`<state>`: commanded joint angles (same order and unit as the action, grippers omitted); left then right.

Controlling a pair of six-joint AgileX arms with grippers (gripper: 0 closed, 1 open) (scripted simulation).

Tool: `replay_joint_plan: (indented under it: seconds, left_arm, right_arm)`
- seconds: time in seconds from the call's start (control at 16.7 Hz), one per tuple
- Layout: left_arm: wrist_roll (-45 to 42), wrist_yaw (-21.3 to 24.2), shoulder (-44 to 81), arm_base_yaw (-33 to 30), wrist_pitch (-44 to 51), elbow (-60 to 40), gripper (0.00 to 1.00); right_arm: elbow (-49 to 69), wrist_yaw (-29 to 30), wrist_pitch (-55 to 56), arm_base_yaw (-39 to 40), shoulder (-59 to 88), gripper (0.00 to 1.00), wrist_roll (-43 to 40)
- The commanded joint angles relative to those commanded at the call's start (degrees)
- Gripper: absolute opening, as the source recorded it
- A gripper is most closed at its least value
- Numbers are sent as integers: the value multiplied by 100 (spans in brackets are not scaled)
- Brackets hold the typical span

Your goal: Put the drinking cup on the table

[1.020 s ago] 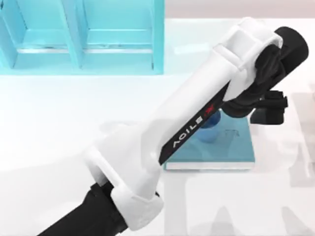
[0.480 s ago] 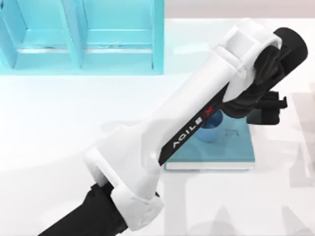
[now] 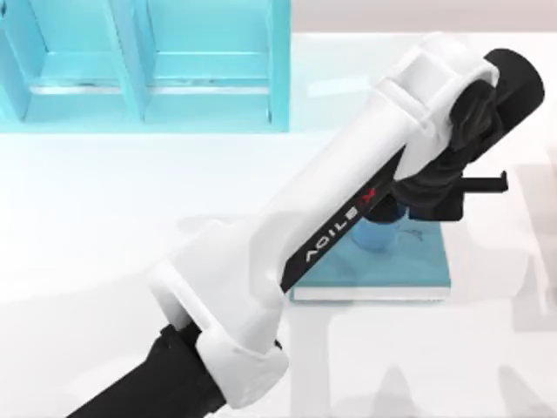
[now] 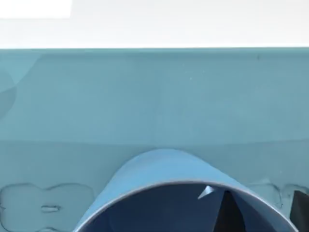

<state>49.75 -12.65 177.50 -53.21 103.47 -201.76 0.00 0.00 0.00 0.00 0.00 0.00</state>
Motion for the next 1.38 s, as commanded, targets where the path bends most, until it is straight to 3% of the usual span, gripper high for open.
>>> replay_joint_plan:
  seconds: [0.12,0.72,1.14,1.38]
  left_arm:
    - [0,0,0,0,0,0,0]
    - [-13,18,-126,-42,-134,149,0]
    - [-6,11,-1314,-39,-518,1782,0]
    - [-4,-21,-1539,-42,-594,2029,0]
  right_arm:
    - [0,0,0,0,0,100,0]
    - [0,0,0,0,0,100,0]
    - [0,0,0,0,0,100,0]
    - [0,0,0,0,0,100,0]
